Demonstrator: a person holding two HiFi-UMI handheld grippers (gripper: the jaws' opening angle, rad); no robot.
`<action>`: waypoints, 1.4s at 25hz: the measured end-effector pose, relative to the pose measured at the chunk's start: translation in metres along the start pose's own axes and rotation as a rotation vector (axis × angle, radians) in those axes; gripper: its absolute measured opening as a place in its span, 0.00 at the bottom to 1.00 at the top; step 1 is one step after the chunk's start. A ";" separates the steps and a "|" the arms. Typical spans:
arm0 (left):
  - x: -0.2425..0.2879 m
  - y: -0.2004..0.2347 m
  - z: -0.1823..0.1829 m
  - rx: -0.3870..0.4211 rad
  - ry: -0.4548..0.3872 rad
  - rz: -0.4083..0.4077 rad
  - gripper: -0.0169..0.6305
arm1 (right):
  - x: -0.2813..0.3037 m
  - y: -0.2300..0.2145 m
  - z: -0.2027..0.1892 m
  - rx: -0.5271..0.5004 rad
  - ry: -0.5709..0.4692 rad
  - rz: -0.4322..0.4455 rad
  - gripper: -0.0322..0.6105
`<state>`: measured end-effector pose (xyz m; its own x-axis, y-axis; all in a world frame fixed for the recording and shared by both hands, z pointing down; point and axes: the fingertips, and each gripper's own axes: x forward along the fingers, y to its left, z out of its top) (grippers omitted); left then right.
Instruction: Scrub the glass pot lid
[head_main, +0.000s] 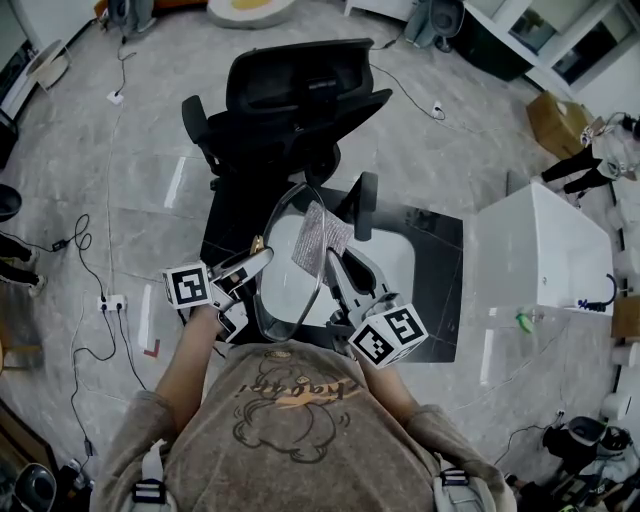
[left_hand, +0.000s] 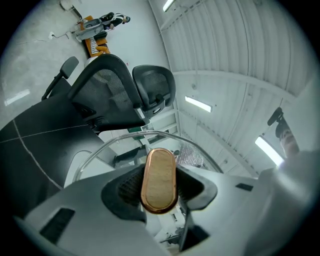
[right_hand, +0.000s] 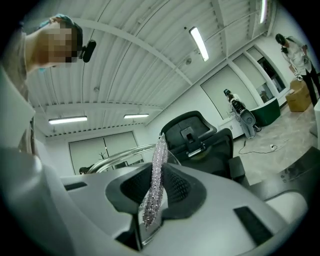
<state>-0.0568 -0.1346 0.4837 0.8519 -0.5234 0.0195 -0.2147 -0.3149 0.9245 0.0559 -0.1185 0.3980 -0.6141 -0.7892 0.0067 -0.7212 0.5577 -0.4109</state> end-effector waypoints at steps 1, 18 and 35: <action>0.000 -0.001 -0.001 -0.005 0.002 -0.003 0.31 | 0.000 0.001 0.001 -0.001 -0.002 0.002 0.17; 0.026 -0.051 -0.018 0.011 0.116 -0.197 0.30 | 0.040 -0.014 -0.014 -0.093 0.046 0.027 0.17; 0.031 -0.066 0.005 -0.071 0.024 -0.281 0.30 | 0.065 -0.023 -0.100 -0.105 0.281 0.083 0.18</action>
<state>-0.0185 -0.1338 0.4215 0.8846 -0.4039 -0.2331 0.0649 -0.3883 0.9192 0.0003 -0.1571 0.4991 -0.7260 -0.6461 0.2355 -0.6854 0.6521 -0.3239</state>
